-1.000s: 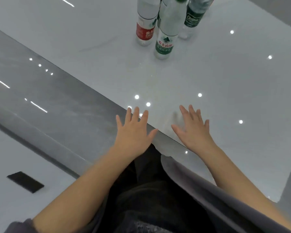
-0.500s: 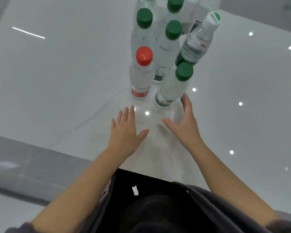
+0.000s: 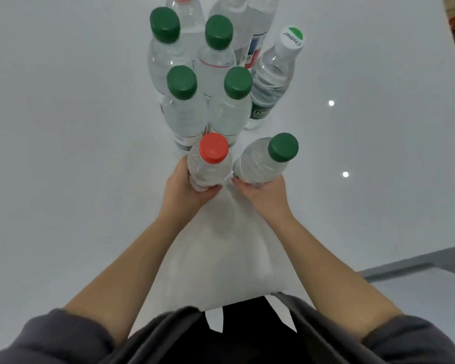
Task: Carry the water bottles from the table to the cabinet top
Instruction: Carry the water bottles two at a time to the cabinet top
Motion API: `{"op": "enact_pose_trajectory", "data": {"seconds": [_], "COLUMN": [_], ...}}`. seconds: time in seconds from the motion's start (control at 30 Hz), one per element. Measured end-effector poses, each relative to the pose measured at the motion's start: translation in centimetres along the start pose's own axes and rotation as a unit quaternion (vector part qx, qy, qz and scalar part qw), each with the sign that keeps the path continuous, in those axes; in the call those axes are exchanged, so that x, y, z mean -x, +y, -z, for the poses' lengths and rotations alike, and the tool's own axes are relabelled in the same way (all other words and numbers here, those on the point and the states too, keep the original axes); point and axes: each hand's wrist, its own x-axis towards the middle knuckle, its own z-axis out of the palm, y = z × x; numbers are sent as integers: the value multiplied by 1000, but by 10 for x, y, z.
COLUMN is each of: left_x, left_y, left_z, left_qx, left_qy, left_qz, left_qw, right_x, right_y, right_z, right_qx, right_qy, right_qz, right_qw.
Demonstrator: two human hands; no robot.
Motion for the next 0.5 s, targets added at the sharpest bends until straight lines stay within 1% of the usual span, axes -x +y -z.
{"op": "enact_pose_trajectory", "data": {"seconds": [0.17, 0.23, 0.5], "left_x": [-11, -9, 32], "left_y": [-5, -4, -6], "left_z": [5, 5, -19], "left_qx": [-38, -55, -75], "left_qy": [-27, -40, -142], "left_qz": [-36, -37, -71], "left_qw": [998, 997, 985], "right_x": [16, 29, 103], "right_y": [4, 7, 47], "right_z": [-15, -15, 4], "right_qx": [-25, -32, -55], "right_qy": [66, 88, 193], "right_qz": [-18, -29, -107], "right_qw": [997, 995, 974]}}
